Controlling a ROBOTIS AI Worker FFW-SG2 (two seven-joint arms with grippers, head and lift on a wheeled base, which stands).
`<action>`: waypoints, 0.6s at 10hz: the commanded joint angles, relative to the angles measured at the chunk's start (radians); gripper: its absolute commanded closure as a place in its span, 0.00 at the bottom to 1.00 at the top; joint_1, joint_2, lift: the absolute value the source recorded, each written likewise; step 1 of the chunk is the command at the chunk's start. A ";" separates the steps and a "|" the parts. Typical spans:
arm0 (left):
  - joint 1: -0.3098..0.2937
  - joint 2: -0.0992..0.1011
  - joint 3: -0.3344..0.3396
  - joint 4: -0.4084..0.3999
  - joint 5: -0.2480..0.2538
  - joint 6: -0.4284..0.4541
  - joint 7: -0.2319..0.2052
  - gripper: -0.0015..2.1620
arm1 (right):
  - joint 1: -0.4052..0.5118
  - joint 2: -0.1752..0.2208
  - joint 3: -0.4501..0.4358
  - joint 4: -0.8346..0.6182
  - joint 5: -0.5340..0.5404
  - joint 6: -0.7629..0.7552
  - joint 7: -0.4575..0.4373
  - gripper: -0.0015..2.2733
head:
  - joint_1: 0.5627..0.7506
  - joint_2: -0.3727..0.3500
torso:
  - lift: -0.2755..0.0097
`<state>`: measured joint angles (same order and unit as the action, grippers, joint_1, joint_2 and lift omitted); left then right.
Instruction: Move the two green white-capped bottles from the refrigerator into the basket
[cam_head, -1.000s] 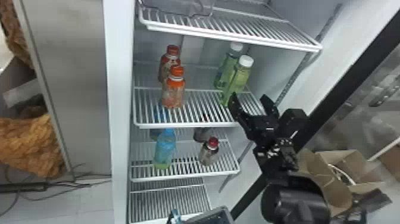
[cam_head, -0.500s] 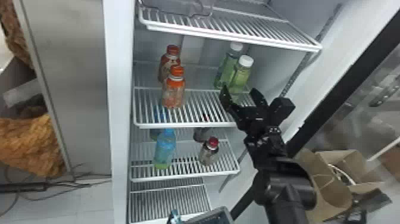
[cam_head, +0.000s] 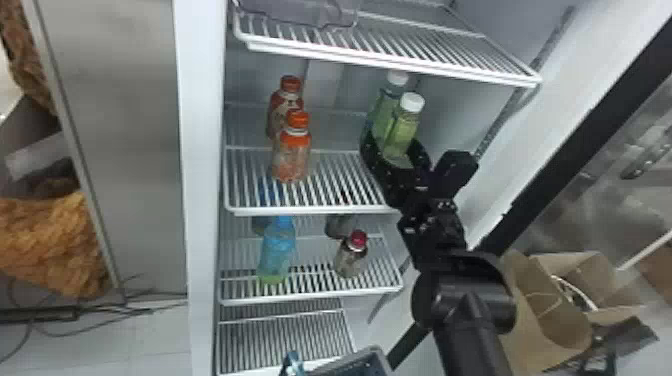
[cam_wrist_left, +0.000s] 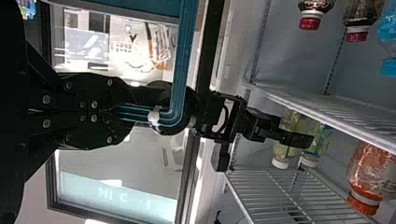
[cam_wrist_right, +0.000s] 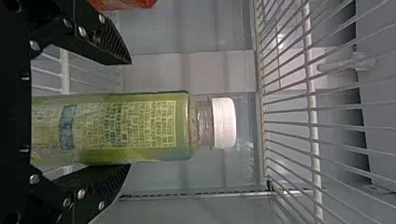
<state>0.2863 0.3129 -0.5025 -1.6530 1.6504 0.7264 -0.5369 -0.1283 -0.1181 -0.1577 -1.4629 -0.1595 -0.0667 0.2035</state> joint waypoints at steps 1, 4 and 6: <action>0.001 0.000 0.002 0.000 0.003 0.000 0.000 0.56 | 0.001 0.001 0.002 0.001 -0.002 0.000 -0.012 0.33 | 0.70 0.03 | 0.95; 0.001 0.002 0.000 0.000 0.005 -0.002 0.000 0.56 | 0.015 0.003 0.000 -0.011 -0.002 -0.019 -0.022 0.40 | 0.70 0.03 | 0.95; 0.001 0.002 0.000 0.000 0.005 -0.002 0.000 0.56 | 0.028 0.003 -0.002 -0.021 -0.002 -0.041 -0.024 0.40 | 0.70 0.03 | 0.95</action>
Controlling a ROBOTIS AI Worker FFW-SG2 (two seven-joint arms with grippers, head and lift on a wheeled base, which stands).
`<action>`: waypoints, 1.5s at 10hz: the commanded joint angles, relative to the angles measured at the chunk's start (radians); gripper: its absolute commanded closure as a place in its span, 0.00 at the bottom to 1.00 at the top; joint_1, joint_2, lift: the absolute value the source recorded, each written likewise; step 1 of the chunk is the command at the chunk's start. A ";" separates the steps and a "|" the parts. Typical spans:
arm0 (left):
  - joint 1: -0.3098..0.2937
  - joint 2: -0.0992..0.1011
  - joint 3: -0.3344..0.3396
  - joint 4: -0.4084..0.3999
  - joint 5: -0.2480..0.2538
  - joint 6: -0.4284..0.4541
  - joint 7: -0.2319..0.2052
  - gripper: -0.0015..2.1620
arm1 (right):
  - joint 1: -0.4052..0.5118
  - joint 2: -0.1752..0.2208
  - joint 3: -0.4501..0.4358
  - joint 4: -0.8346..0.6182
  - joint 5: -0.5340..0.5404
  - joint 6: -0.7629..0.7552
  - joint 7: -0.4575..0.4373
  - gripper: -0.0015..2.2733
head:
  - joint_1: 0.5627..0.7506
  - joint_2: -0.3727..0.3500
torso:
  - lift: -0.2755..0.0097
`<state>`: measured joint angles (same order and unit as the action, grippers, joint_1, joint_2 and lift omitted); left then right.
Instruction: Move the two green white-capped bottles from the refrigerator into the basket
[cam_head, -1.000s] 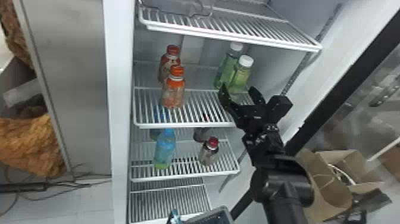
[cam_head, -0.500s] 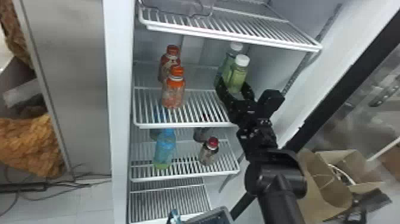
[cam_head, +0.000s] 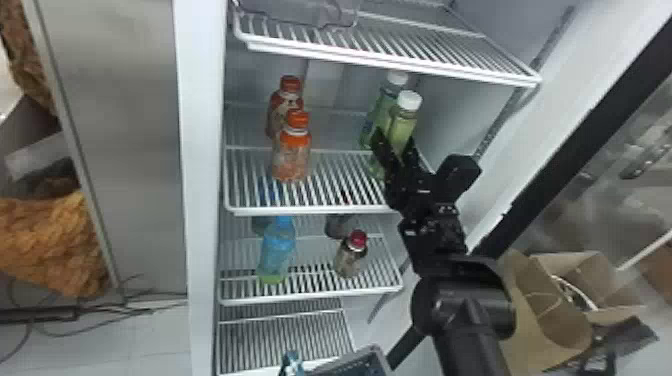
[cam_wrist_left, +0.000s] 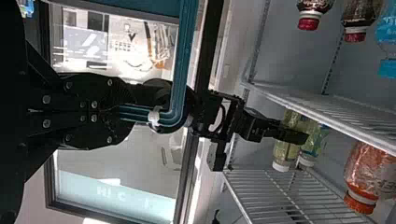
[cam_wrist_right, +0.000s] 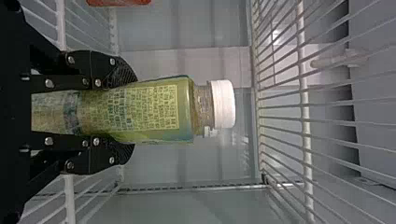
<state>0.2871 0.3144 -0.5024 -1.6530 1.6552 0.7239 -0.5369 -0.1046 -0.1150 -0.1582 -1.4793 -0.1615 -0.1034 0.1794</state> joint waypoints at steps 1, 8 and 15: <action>0.000 0.000 0.000 0.000 0.000 0.000 0.000 0.56 | 0.019 0.000 -0.003 -0.026 -0.002 -0.017 0.000 0.40 | 0.70 0.03 | 0.95; -0.002 -0.001 0.000 0.000 0.000 0.000 0.000 0.56 | 0.316 0.012 0.001 -0.476 -0.082 0.160 0.002 0.40 | 0.70 0.03 | 0.95; 0.002 -0.003 0.006 0.000 -0.002 0.000 0.000 0.56 | 0.632 0.018 0.007 -0.910 -0.191 0.420 0.002 0.40 | 0.70 0.03 | 0.95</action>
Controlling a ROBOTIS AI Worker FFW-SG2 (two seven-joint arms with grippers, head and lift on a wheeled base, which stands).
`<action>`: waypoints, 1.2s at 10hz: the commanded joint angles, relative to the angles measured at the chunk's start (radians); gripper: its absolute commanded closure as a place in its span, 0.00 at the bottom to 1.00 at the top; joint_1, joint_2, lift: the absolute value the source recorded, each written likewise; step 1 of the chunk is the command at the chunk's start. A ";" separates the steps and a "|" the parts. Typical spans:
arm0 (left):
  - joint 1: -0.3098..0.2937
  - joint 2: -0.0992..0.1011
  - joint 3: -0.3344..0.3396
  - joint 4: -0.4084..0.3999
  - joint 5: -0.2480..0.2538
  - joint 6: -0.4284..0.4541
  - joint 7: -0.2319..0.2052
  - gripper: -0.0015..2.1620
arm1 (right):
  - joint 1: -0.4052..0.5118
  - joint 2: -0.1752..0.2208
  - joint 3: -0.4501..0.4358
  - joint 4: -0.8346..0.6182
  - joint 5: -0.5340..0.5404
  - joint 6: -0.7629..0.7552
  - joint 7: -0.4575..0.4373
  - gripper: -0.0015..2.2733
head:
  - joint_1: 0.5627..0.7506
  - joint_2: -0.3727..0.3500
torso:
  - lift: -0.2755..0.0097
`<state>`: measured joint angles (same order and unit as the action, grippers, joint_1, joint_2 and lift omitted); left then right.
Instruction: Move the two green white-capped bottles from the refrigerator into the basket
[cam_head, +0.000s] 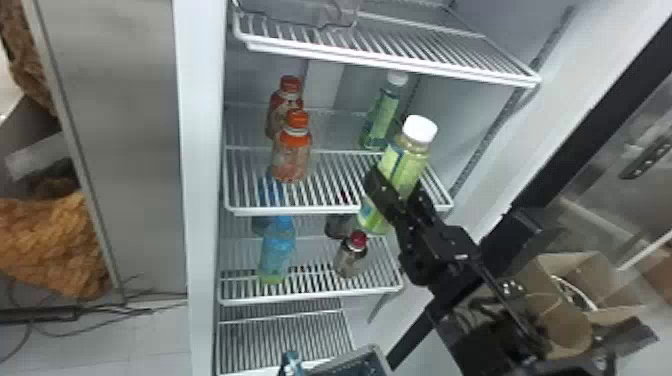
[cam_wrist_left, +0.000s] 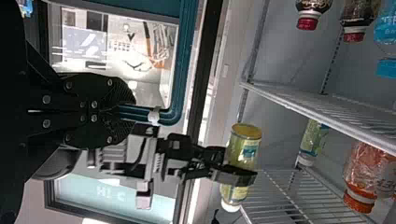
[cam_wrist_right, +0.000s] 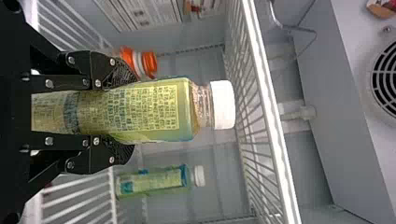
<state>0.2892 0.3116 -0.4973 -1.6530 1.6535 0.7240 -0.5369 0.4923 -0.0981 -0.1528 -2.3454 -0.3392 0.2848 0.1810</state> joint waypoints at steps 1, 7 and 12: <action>0.003 0.000 0.005 0.000 -0.002 0.000 0.000 0.56 | 0.089 0.004 0.001 -0.108 -0.032 0.083 0.000 0.40 | 0.70 0.03 | 0.95; 0.015 -0.002 0.015 0.000 -0.006 0.000 -0.003 0.56 | 0.335 0.029 -0.065 -0.356 -0.076 0.341 0.032 0.40 | 0.70 0.03 | 0.95; 0.018 0.000 0.017 0.000 -0.010 0.000 -0.005 0.56 | 0.489 0.061 -0.122 -0.493 -0.090 0.515 0.052 0.40 | 0.70 0.03 | 0.95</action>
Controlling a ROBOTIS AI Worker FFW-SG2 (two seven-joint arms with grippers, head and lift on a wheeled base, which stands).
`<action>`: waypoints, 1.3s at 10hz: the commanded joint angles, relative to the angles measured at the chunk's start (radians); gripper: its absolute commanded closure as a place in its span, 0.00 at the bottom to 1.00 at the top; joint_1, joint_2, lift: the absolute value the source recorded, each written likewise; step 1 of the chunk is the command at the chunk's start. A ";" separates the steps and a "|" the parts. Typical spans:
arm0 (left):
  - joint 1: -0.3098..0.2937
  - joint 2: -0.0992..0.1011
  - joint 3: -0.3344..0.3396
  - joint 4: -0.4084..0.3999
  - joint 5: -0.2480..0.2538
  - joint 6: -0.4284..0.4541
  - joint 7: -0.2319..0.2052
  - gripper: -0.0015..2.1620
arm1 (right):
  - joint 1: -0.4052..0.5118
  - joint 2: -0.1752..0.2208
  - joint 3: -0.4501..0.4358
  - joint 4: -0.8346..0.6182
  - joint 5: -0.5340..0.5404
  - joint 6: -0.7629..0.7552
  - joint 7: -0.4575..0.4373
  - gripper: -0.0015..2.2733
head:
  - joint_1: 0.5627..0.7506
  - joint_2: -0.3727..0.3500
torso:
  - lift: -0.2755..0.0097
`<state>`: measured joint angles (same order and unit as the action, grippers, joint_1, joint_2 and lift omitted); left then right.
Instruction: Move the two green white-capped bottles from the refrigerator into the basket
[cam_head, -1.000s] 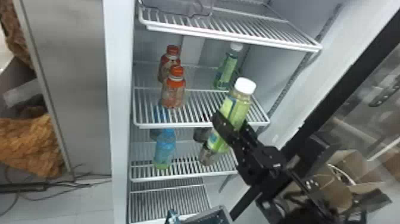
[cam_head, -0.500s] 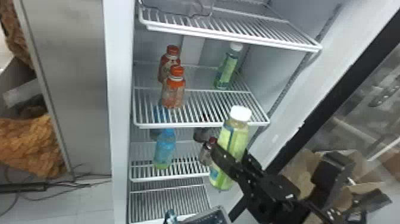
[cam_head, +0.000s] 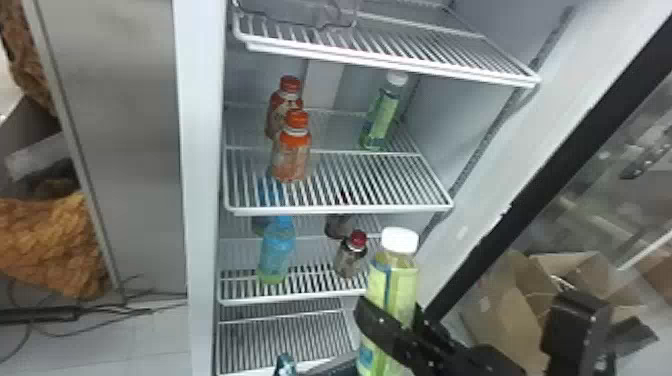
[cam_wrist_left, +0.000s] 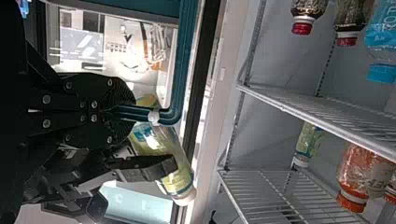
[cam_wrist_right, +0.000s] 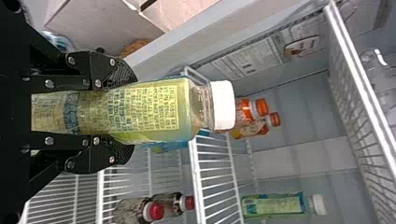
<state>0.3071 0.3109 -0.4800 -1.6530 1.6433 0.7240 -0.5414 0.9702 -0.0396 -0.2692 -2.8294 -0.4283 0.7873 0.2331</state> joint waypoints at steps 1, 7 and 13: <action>0.000 0.000 -0.001 0.000 -0.002 0.000 0.000 0.56 | 0.031 0.009 -0.022 -0.031 0.010 0.047 0.000 0.40 | 0.70 0.03 | 0.95; -0.003 0.002 -0.005 0.000 -0.008 0.002 0.001 0.56 | 0.080 0.029 -0.050 -0.048 -0.098 0.305 -0.072 0.40 | 0.70 0.03 | 0.95; -0.005 0.002 -0.007 0.000 -0.006 0.002 0.001 0.56 | 0.107 0.041 -0.058 0.016 -0.156 0.327 -0.138 0.40 | 0.70 0.03 | 0.95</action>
<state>0.3018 0.3129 -0.4866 -1.6530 1.6371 0.7267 -0.5400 1.0809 0.0000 -0.3269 -2.8278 -0.5801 1.1136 0.0949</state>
